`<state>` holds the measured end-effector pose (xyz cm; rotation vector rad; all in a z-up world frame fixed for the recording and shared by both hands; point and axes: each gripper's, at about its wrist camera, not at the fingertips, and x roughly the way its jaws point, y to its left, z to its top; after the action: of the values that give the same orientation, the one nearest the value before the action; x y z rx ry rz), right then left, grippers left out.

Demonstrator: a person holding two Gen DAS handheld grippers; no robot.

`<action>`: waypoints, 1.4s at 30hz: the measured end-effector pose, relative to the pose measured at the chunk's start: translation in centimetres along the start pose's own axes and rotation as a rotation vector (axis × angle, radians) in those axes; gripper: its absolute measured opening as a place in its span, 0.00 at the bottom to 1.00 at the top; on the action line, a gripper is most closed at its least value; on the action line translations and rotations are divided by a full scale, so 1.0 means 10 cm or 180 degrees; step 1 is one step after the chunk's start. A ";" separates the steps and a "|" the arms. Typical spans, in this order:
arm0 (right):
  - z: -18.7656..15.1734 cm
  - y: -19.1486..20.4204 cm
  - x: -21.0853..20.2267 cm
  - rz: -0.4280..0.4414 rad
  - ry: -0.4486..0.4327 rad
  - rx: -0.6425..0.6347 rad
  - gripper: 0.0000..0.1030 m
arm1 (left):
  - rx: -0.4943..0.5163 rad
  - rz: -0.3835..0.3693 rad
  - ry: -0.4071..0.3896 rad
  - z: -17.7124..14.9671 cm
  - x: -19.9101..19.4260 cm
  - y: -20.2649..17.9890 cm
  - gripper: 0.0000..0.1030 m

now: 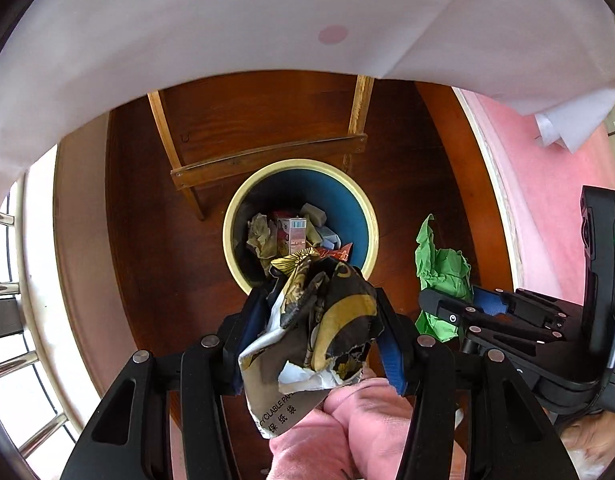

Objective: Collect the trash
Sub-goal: 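Carry the black-gold wrapper and green paper with both tools over the bin, then open both tools to drop the wrapper and green paper into the bin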

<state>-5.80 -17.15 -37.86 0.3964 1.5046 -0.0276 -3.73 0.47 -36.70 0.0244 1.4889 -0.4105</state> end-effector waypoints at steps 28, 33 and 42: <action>0.64 0.15 1.06 -0.0271 0.0069 -0.0392 0.33 | -0.0404 0.0365 -0.0254 0.19 0.66 0.68 0.87; 0.71 0.23 1.02 -0.0320 -0.0030 -0.0405 0.62 | -0.0461 0.0485 -0.0423 0.10 0.39 0.67 0.87; 0.76 0.37 0.62 -0.0375 -0.0116 -0.0514 0.64 | -0.0562 0.0564 -0.0609 -0.01 -0.33 0.51 0.87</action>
<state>2.98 -14.35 -42.86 0.1767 1.4809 -0.0063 -2.48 6.07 -34.72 -0.0225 1.3167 -0.1333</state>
